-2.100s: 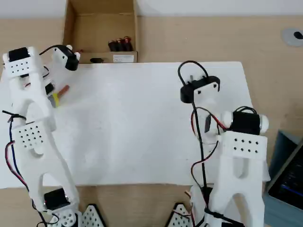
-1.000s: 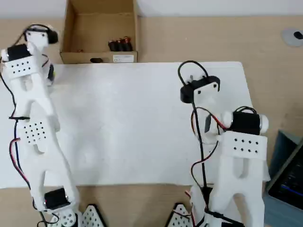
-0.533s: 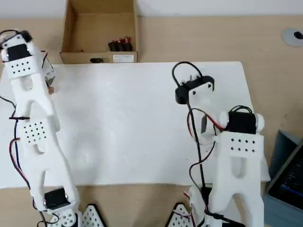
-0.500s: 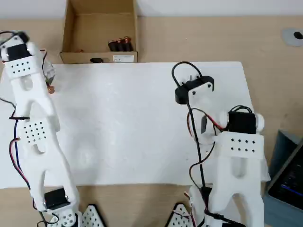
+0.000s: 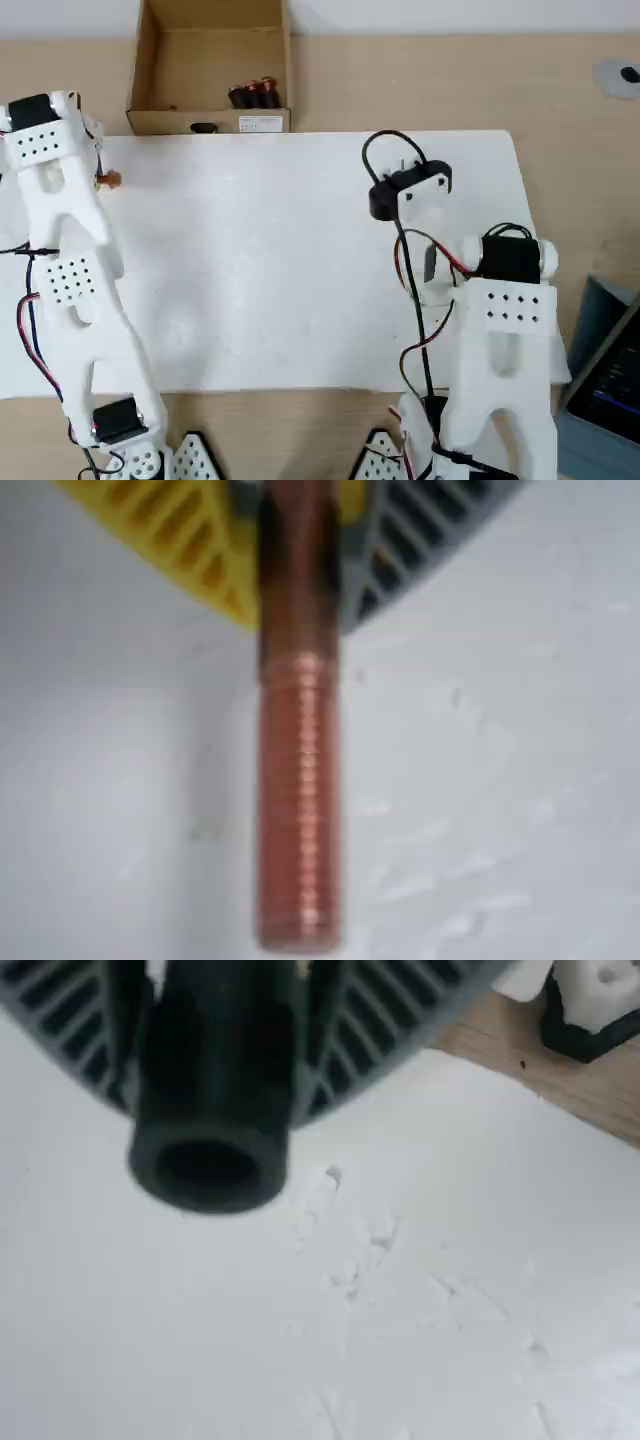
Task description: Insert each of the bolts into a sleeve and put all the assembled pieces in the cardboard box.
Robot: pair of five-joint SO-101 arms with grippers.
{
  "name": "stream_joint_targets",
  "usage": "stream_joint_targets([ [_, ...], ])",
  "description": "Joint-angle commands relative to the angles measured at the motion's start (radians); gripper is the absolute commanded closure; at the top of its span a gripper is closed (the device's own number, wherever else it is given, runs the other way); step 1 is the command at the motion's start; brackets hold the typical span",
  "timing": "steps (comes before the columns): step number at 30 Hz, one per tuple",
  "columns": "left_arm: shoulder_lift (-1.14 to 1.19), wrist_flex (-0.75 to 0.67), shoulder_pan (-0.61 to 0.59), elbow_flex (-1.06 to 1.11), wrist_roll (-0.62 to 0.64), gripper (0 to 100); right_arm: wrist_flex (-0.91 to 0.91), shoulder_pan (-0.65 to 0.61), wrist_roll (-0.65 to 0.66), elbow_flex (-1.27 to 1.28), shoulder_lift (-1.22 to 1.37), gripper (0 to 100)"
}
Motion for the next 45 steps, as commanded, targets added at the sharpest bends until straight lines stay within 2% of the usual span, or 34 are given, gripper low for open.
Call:
stream_joint_targets([
  [1, -0.079, 0.006, -0.009, -0.051, 0.08, 100, 0.006, -0.008, -0.002, -0.001, -0.033, 98.8],
  [6, -0.079, 0.006, -0.003, -0.051, 0.112, 100, 0.006, -0.008, -0.002, 0.001, -0.033, 98.8],
  [13, -0.079, 0.006, -0.003, -0.028, 0.084, 98, 0.003, -0.008, -0.002, 0.001, -0.03, 98.8],
  [20, -0.087, 0.006, 0.017, 0.041, 0.072, 75, 0.0, -0.012, -0.002, 0.001, -0.028, 98.8],
  [23, -0.088, 0.006, 0.015, 0.021, 0.058, 77, 0.0, -0.012, -0.002, 0.002, -0.028, 98.8],
  [26, -0.088, 0.006, 0.014, -0.025, -0.021, 85, -0.015, -0.012, 0.0, 0.018, -0.028, 98.8],
  [30, -0.088, 0.006, 0.008, -0.12, -0.18, 100, -0.023, -0.012, 0.0, 0.022, -0.028, 98.8],
  [35, -0.088, 0.006, 0.008, -0.258, -0.462, 100, -0.023, -0.012, 0.0, 0.022, -0.028, 98.8],
  [41, -0.153, 0.006, 0.015, -0.229, -0.919, 100, -0.02, -0.013, 0.0, 0.021, -0.033, 98.8],
  [45, -0.222, 0.006, 0.009, -0.216, -1.151, 100, -0.018, -0.013, 0.0, 0.021, -0.033, 98.8],
])
